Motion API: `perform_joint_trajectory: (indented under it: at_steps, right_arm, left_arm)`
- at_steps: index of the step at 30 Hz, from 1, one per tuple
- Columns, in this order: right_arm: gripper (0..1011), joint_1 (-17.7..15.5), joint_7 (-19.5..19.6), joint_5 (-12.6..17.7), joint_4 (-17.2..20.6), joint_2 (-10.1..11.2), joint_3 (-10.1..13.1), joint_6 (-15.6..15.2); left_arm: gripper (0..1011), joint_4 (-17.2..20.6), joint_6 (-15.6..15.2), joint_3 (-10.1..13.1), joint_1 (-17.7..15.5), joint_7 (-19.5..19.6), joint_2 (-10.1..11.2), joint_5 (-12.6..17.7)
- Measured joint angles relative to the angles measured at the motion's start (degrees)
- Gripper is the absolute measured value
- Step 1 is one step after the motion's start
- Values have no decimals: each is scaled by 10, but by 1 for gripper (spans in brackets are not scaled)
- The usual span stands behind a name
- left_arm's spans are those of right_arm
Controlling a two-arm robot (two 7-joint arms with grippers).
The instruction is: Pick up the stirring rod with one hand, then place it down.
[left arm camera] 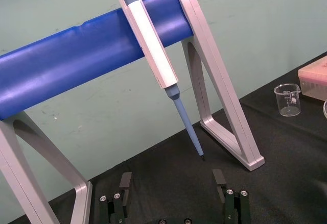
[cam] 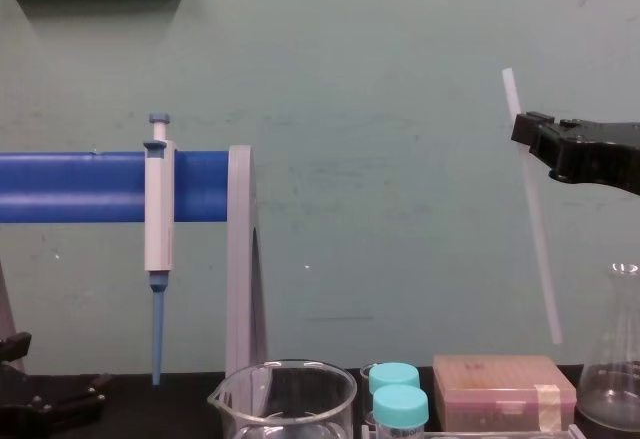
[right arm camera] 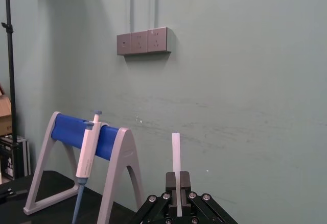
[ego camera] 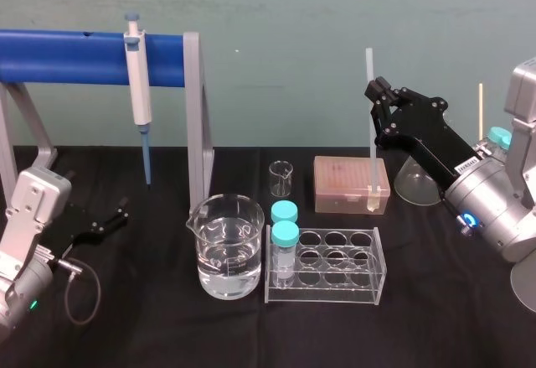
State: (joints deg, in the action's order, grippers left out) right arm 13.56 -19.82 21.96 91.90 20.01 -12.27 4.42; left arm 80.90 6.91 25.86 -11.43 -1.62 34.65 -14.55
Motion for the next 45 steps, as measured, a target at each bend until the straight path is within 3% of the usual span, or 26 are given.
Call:
perform_joint_trajectory:
  at_steps: [45]
  right_arm:
    - [46,-17,2,0,20,3,6,-2]
  left_arm:
    - [1000,0,0,0,0,0,0,0]
